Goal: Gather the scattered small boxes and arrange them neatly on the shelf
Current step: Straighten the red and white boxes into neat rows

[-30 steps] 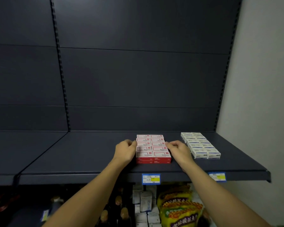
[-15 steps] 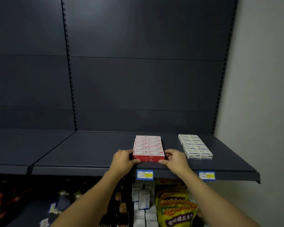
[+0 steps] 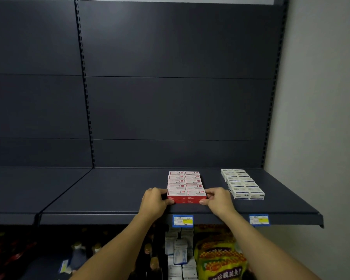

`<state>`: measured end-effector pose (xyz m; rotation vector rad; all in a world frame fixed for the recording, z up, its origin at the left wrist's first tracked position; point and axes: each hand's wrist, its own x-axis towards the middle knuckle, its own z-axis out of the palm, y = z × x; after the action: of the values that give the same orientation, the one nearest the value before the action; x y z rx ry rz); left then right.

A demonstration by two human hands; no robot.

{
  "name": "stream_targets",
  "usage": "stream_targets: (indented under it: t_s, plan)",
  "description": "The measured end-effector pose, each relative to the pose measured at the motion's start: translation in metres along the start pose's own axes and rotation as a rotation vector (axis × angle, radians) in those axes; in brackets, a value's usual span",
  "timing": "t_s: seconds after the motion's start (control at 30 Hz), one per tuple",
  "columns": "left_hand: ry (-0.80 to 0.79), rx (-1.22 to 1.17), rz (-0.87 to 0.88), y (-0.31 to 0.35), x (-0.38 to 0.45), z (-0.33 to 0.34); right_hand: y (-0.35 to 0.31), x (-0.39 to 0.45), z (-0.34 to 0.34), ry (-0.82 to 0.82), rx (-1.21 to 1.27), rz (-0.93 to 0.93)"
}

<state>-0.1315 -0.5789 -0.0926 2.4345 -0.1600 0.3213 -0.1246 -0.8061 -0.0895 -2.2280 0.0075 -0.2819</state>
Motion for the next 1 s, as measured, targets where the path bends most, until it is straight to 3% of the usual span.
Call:
stream_targets:
  t_s: [0.27,0.4,0.67,1.0]
  plan:
    - [-0.066,-0.102,-0.002,-0.004,0.004,-0.006,-0.002,0.003,-0.006,-0.080,-0.042,0.025]
    - [-0.057,-0.198,-0.087,-0.008,0.013,-0.017,0.000,0.008,-0.016,-0.124,0.002,0.065]
    - [0.091,-0.455,-0.357,-0.021,0.053,-0.014,0.005,0.039,-0.007,0.114,0.222,0.213]
    - [0.130,-0.445,-0.467,-0.015,0.107,0.005,0.002,0.092,0.001,0.070,0.106,0.197]
